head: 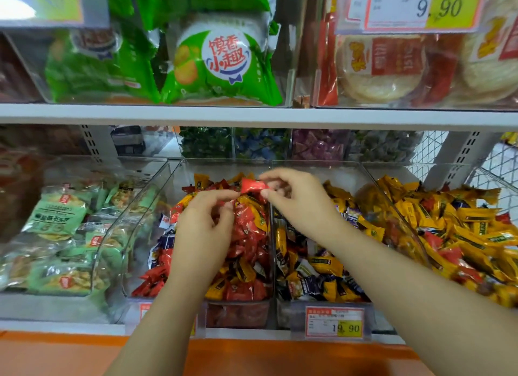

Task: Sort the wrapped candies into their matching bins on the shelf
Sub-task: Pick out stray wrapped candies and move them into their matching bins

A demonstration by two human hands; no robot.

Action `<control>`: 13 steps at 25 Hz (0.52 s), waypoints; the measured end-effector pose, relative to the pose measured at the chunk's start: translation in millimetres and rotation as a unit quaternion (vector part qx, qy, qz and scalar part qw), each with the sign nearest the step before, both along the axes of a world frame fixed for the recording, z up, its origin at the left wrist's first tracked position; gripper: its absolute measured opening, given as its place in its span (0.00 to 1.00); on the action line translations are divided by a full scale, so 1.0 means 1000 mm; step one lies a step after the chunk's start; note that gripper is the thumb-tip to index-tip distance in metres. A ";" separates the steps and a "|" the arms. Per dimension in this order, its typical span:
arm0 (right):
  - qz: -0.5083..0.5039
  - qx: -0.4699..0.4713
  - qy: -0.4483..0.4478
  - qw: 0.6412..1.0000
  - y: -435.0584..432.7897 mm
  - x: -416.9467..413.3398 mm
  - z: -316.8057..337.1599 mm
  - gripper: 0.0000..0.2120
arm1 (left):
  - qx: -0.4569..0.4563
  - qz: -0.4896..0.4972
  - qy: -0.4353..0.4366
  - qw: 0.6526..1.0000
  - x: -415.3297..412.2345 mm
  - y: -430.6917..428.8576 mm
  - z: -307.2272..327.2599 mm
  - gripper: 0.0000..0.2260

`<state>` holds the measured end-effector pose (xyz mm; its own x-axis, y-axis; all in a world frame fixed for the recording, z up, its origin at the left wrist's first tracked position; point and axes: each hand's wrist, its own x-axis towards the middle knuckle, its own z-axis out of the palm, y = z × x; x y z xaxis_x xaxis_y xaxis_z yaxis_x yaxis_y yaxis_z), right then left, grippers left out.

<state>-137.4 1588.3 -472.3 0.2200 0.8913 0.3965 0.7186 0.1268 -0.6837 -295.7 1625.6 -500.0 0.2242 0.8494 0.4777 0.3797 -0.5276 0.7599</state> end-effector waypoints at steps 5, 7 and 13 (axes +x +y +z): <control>0.008 -0.065 -0.042 0.997 -0.002 0.018 0.000 0.15 | -0.019 0.000 -0.001 1.000 -0.004 0.003 -0.001 0.08; 0.032 -0.149 -0.076 0.985 -0.011 0.039 -0.003 0.11 | -0.026 -0.020 0.006 0.999 -0.001 0.000 -0.001 0.08; 0.128 -0.360 -0.306 0.872 -0.036 0.076 -0.033 0.12 | -0.026 -0.097 0.048 0.994 0.016 -0.010 -0.004 0.09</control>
<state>-61.8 1552.7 -505.3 -0.0791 0.9465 -0.3130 0.9881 0.0329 -0.1501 -279.6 1616.1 -503.5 0.4289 0.8083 0.4035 0.3470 -0.5598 0.7525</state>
